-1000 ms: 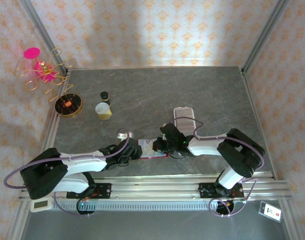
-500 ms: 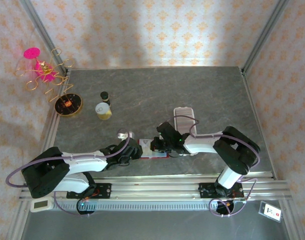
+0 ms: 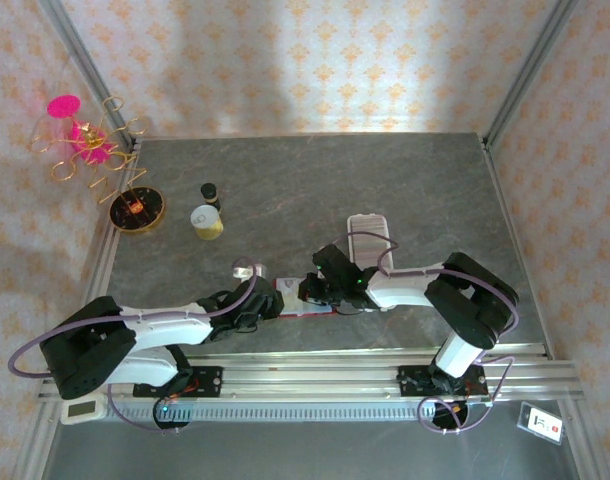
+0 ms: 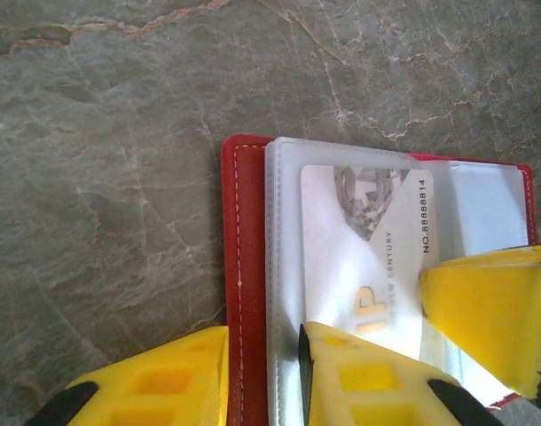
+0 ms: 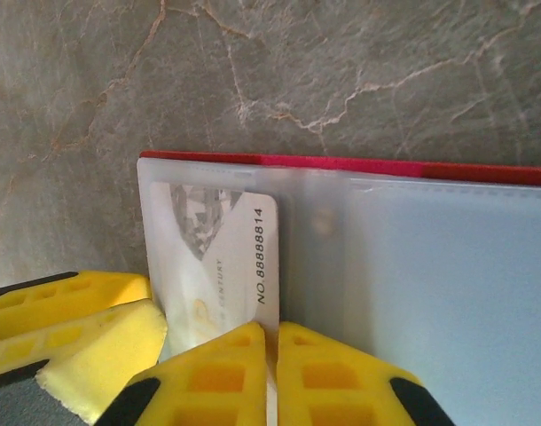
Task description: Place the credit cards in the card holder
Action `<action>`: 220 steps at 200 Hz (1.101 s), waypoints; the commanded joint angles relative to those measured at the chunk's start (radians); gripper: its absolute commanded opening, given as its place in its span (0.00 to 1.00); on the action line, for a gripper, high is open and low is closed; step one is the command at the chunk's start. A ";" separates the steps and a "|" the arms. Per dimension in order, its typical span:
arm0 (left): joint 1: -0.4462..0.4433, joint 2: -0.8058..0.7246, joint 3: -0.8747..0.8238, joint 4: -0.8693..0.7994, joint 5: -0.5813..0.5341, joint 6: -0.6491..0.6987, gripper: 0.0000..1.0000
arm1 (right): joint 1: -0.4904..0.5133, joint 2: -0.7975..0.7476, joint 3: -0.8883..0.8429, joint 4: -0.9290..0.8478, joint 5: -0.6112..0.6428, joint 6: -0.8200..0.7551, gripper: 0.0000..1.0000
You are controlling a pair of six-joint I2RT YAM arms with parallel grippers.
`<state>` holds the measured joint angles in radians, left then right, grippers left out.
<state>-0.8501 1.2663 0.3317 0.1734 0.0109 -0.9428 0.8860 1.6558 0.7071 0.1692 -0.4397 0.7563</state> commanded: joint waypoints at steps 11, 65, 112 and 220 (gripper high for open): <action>0.002 -0.017 -0.016 -0.019 0.000 -0.003 0.26 | 0.013 -0.034 0.019 -0.068 0.062 -0.016 0.16; 0.005 -0.048 -0.036 0.016 0.023 -0.016 0.27 | 0.013 -0.028 0.027 -0.072 0.080 -0.014 0.17; 0.016 -0.031 -0.060 0.103 0.079 -0.037 0.27 | 0.014 -0.013 0.029 -0.048 0.058 -0.005 0.14; 0.017 -0.020 -0.064 0.113 0.087 -0.033 0.27 | 0.038 -0.021 0.031 0.034 0.007 0.030 0.14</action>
<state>-0.8413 1.2411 0.2771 0.2592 0.0967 -0.9718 0.9039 1.6424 0.7166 0.1432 -0.4049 0.7708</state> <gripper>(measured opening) 0.267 0.141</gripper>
